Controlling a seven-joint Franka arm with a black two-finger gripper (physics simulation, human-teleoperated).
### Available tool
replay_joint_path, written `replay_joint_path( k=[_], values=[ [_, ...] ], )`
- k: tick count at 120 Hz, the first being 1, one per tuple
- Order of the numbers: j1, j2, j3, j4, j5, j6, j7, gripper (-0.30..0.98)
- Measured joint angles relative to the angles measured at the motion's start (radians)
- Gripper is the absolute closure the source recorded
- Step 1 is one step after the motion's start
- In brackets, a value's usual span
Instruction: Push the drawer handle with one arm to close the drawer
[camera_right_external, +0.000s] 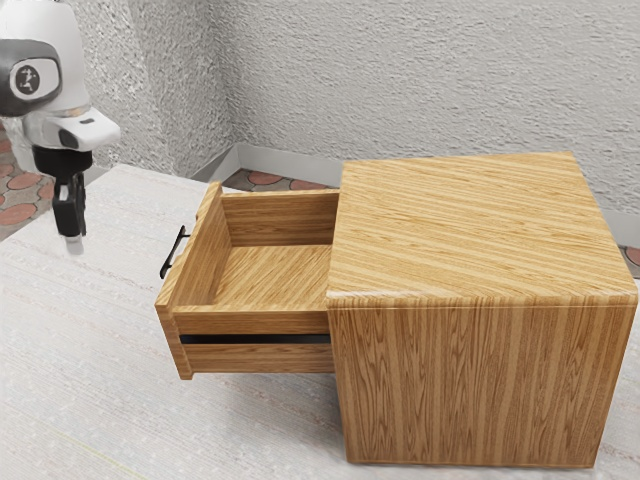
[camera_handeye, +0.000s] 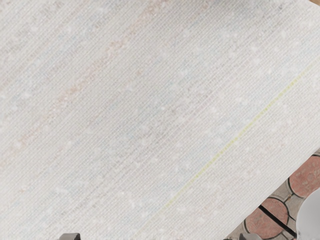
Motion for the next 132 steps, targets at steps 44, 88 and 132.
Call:
replay_joint_path(
  k=[44, 88, 132],
  values=[
    [0.173, 0.152, -0.245, 0.059, -0.052, 0.263, 0.115, 0.73],
    [0.177, 0.082, -0.268, -0.04, -0.13, 0.319, 0.18, 0.78],
    [0.171, 0.097, -0.304, -0.044, -0.16, 0.327, 0.216, 0.79]
  ],
)
